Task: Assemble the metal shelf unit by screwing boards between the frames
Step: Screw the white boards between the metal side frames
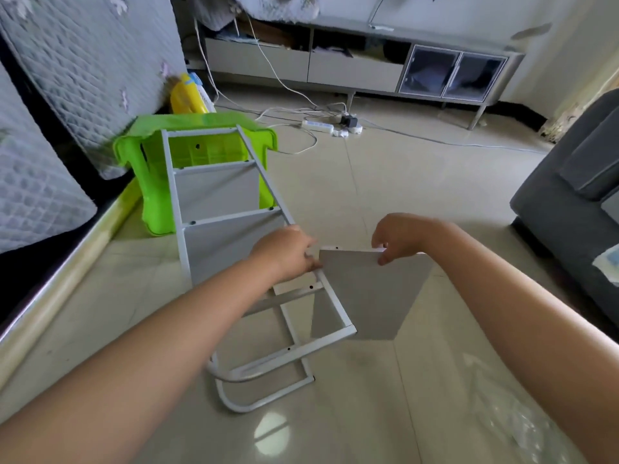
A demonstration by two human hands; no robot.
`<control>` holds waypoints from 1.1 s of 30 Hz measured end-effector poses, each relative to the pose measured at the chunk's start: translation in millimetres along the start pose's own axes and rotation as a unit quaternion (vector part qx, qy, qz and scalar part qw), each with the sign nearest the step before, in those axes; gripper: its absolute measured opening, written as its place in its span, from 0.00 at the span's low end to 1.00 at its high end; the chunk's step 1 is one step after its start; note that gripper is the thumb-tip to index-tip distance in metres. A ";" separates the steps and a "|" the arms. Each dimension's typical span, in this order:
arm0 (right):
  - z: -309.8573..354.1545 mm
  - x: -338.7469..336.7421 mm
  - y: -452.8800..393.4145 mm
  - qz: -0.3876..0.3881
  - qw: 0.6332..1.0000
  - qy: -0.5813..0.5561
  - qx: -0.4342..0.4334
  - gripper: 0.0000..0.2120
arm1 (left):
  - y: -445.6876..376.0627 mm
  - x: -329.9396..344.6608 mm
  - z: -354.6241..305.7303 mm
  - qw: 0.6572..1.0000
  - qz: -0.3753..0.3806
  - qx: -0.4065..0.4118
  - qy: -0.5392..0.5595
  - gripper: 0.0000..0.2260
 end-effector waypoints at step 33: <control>90.0 22.2 -10.1 -0.247 0.919 -0.264 -0.156 0.07 | 42.2 9.8 40.9 0.970 0.124 0.043 -0.204 0.08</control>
Point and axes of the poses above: each hand's wrist, its own y-axis away from the middle knuckle, its own x-axis out of the palm, z = x × y, the point moved 8 cm from there along -y, towards the middle knuckle, and after that the axes turned 1 degree about x, right-handed, at the moved point
